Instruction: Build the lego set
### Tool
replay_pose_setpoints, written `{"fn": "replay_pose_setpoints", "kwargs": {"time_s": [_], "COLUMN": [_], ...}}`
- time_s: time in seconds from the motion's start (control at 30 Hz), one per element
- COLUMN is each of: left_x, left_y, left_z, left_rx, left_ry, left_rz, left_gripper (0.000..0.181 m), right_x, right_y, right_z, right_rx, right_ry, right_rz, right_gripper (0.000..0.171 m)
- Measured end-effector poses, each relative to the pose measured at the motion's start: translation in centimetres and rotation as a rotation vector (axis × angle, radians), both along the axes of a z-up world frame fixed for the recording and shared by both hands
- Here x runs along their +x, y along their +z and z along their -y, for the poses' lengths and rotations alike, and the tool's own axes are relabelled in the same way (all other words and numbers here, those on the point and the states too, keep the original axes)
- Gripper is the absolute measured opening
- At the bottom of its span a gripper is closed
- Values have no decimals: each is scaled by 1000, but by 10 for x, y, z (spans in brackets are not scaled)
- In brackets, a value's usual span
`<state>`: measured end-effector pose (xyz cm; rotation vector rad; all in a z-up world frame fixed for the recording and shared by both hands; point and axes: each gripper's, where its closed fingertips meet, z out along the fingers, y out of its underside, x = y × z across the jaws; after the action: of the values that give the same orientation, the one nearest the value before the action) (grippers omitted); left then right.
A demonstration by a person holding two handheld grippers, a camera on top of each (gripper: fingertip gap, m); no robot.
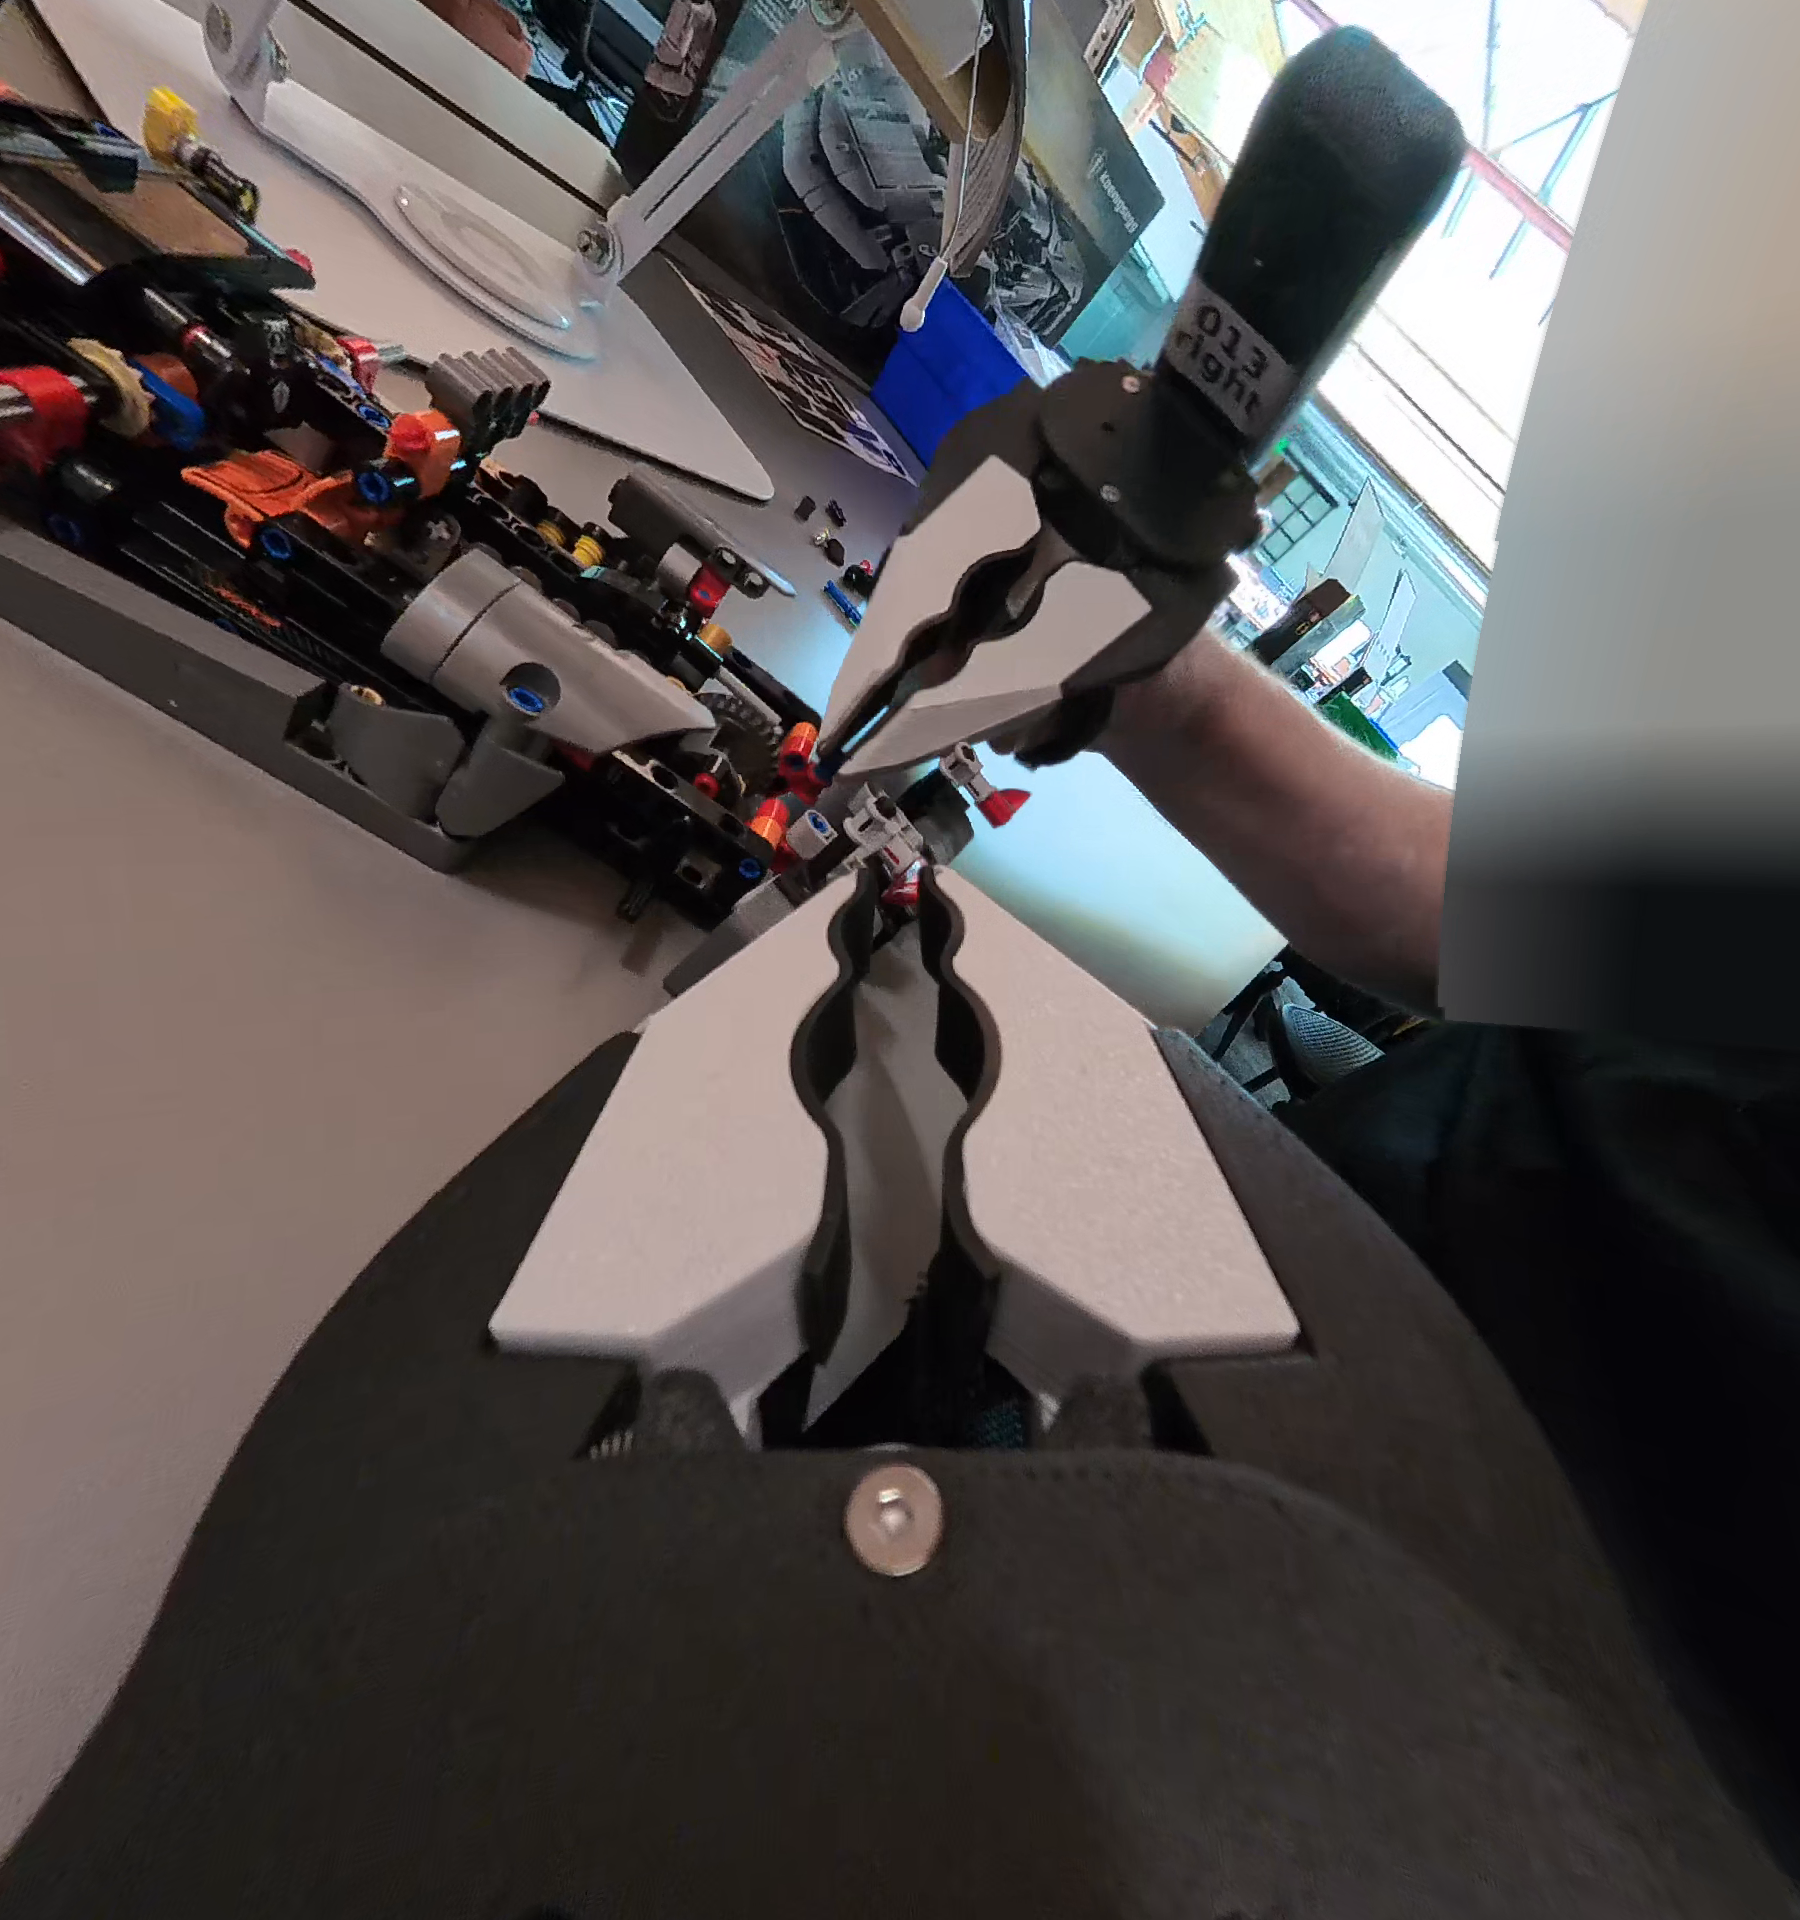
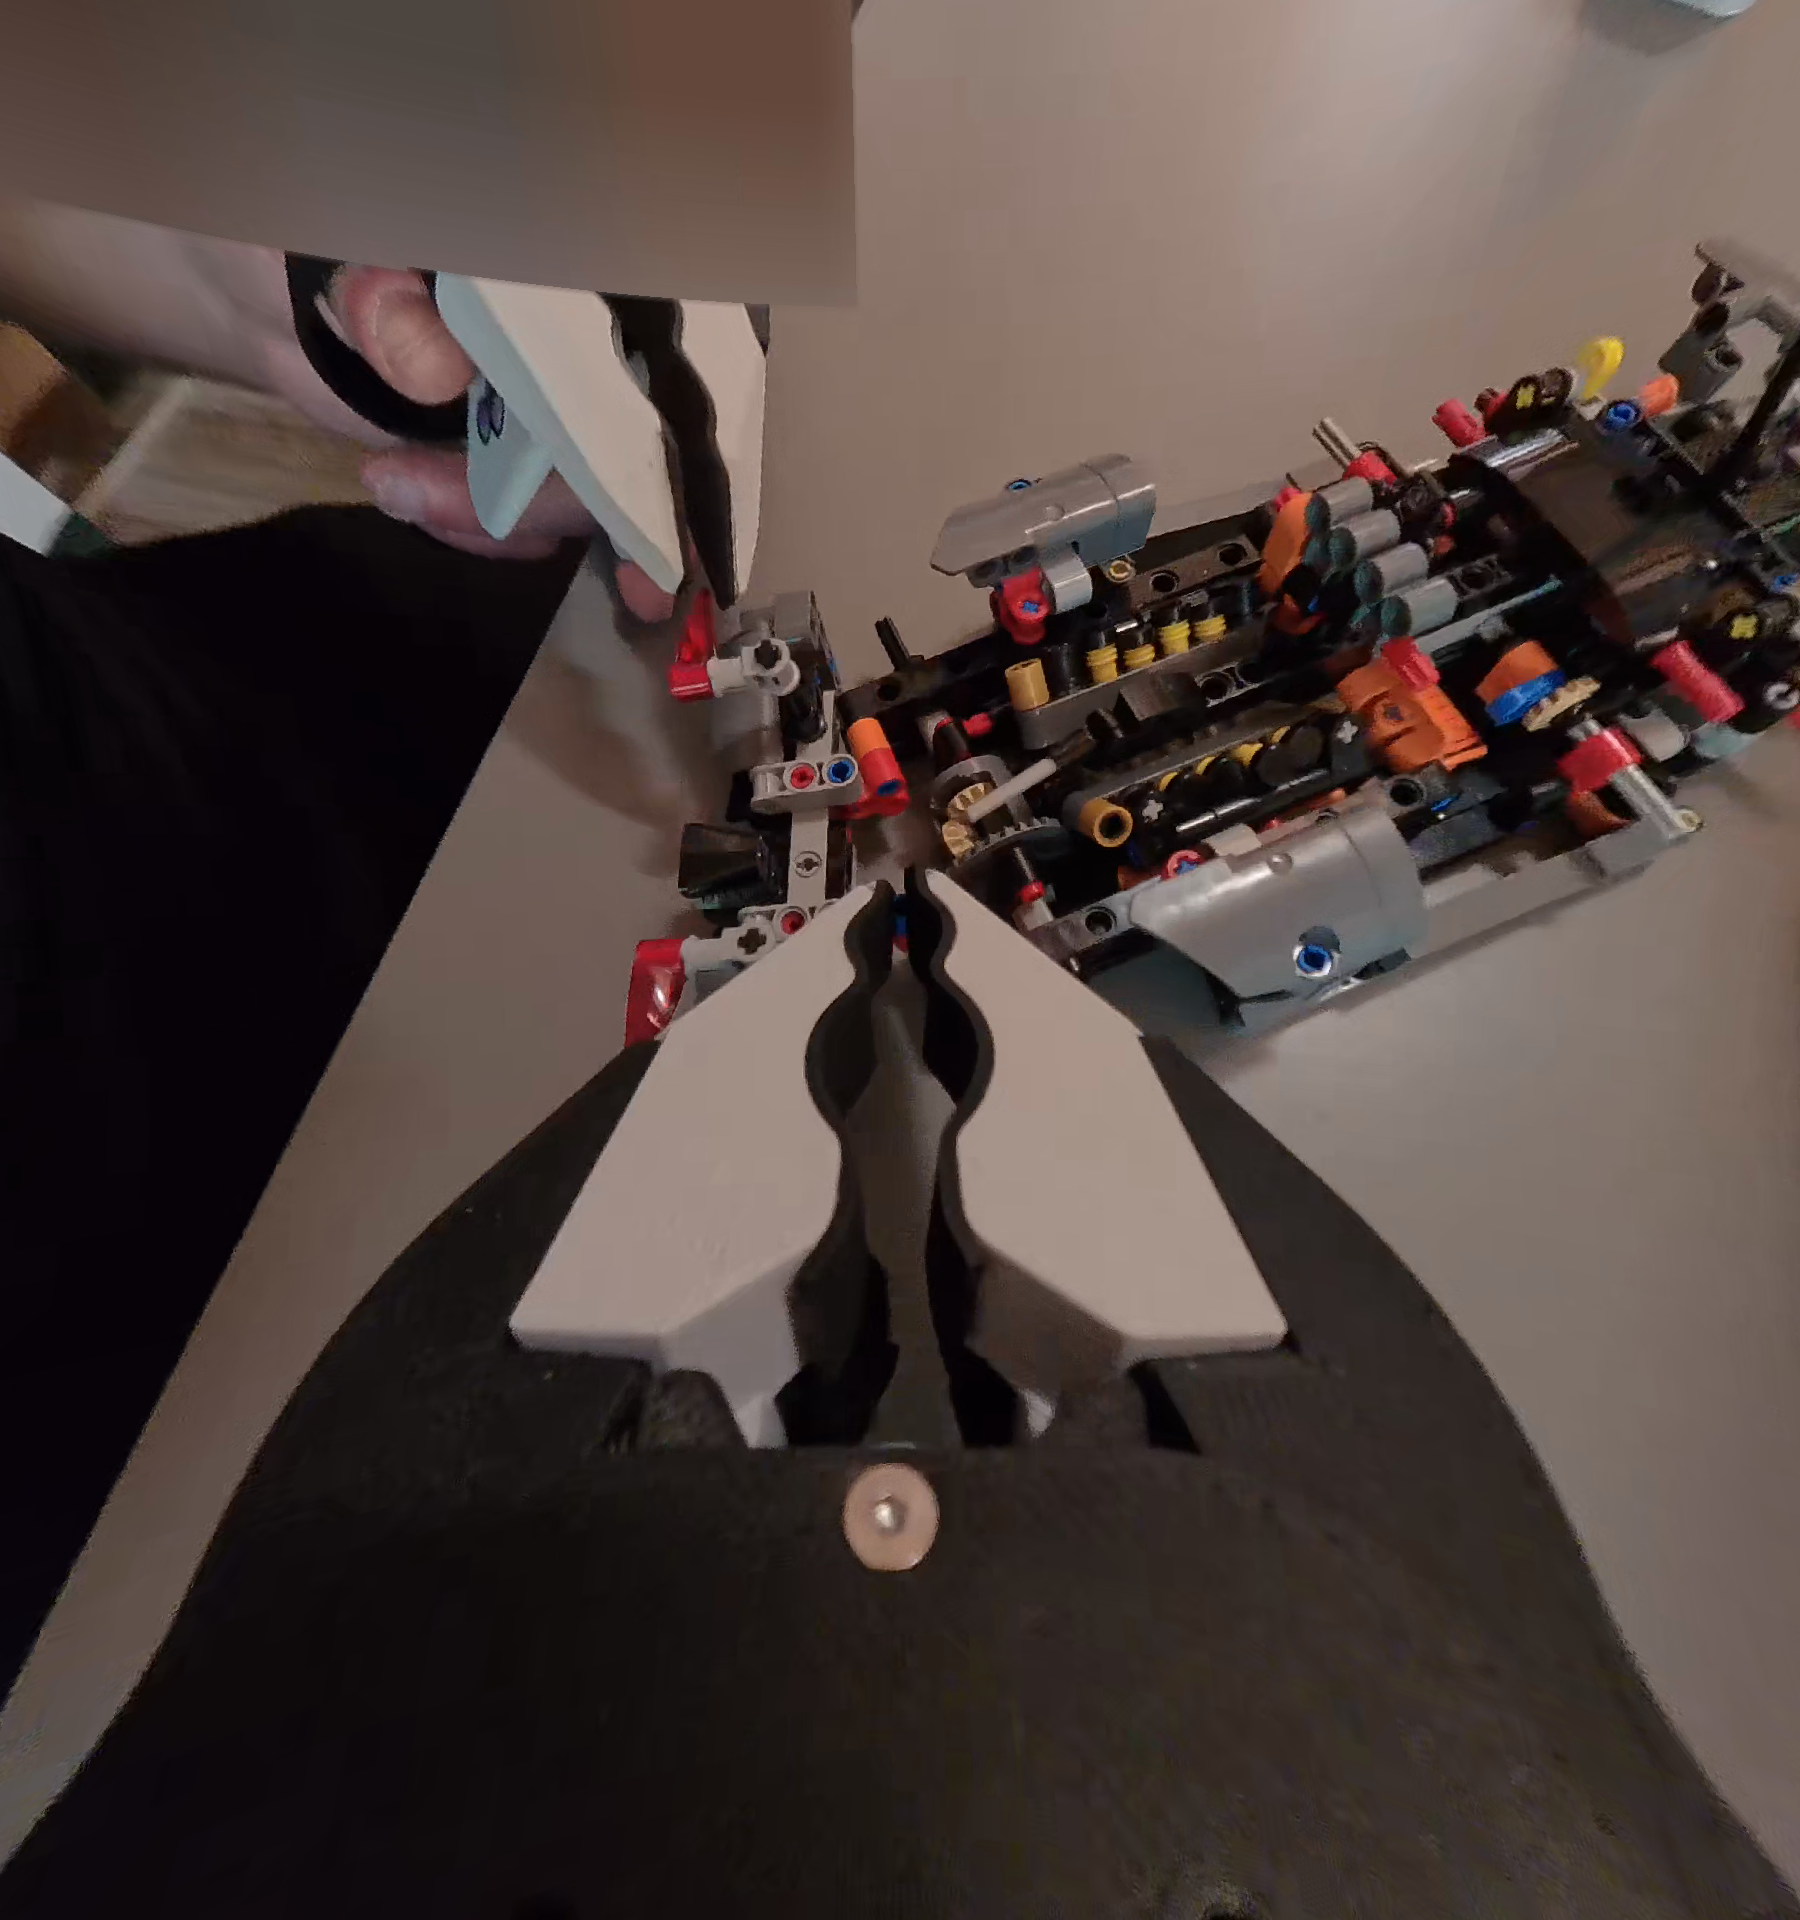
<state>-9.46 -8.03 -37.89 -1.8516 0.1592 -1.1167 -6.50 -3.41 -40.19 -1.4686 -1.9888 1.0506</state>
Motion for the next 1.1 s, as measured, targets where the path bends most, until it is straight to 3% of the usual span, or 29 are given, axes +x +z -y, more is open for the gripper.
{"fn": "replay_pose_setpoints", "kwargs": {"time_s": [0.2,0.47,0.73,1.1], "left_x": [3,-10,-14,-26], "left_y": [0,4,-2,-11], "left_z": [2,2,-3,-5], "left_rx": [4,17,17,-13], "left_ry": [-38,5,52,89], "left_rz": [-2,7,-152,-340], "left_gripper": [8,13,19,33], "right_x": [3,12,22,4], "right_y": [0,15,-11,-13], "right_z": [-4,-18,-30,-6], "right_rx": [-142,-89,-26,-22], "right_ry": [4,-49,-129,-57], "right_rz": [19,-36,64,48], "right_gripper": [0,13,14,4]}}
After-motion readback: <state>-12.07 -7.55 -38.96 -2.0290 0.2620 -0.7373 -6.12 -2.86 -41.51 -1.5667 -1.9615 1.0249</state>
